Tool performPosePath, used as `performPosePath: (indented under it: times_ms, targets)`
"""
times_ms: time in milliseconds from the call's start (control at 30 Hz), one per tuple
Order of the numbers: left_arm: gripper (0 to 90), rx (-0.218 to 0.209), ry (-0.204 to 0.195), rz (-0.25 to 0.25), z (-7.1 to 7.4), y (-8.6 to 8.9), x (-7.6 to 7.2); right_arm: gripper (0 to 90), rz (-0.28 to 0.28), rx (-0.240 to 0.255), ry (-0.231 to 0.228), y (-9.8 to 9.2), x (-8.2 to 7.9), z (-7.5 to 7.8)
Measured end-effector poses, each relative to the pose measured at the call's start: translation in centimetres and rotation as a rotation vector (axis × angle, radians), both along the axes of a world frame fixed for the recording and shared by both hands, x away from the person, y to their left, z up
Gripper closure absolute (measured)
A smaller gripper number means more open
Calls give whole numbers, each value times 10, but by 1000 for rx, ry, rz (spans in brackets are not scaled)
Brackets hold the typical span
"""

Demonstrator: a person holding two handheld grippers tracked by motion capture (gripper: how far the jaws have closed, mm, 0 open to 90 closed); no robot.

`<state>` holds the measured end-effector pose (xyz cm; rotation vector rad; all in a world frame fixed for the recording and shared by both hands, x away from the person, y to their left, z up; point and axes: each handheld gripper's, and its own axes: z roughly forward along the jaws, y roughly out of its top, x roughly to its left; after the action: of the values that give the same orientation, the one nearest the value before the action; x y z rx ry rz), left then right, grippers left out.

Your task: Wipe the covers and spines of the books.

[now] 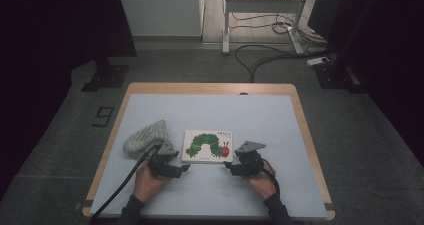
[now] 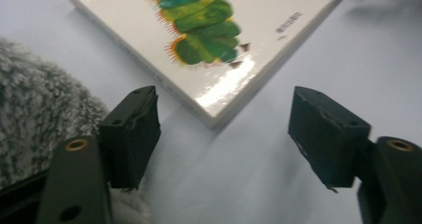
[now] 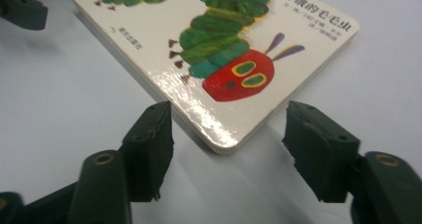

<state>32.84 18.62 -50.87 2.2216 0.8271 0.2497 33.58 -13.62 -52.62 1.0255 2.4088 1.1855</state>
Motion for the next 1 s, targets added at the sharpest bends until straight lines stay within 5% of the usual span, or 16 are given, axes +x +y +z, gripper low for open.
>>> performPosePath:
  times_ms: [500, 667, 1000]
  targets:
    - [97, 30, -60, 13, 34, 30, -45, 132, 49, -14, -15, -22, -23, 31]
    - [42, 49, -79, 44, 33, 44, -57, 124, 26, -19, -19, -38, -31, 35]
    - [0, 27, -41, 108, 12, 75, -68, 98, -54, -40, -15, -71, -39, 29]
